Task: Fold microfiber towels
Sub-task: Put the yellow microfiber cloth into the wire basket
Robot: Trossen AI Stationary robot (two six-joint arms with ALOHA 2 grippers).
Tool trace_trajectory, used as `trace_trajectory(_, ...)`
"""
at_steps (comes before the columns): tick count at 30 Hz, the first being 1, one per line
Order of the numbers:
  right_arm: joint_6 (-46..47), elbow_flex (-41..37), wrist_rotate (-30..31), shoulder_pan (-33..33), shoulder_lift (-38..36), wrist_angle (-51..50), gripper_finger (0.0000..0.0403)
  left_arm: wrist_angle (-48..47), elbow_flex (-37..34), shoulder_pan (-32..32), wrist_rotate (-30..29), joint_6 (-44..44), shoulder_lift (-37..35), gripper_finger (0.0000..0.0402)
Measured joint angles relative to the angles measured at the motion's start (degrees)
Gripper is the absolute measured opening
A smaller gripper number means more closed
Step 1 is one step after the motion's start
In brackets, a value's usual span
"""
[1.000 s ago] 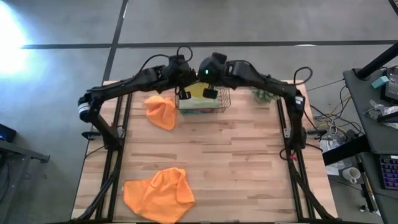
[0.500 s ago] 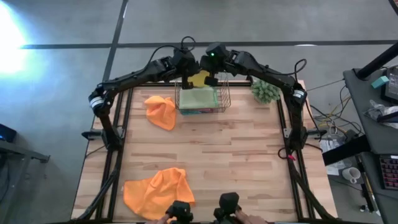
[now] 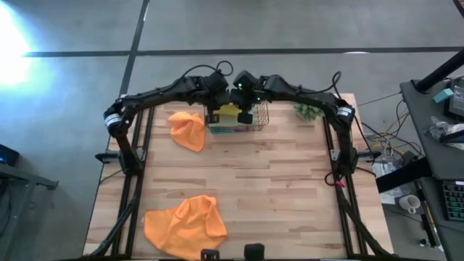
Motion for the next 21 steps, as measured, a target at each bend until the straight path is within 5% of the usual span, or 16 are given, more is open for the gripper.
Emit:
trace_trajectory(9, 3.3, -0.2, -2.7, 1.3, 0.2, -1.9, 0.0042, -2.6, -1.1, -0.6, 2.9, -0.2, -0.1, 0.0007)
trace_trajectory(21, 6.9, 3.8, -7.5, 1.9, -2.1, -8.5, 0.0144, -5.5, 1.8, -2.2, 4.0, -4.5, -1.5, 0.0126)
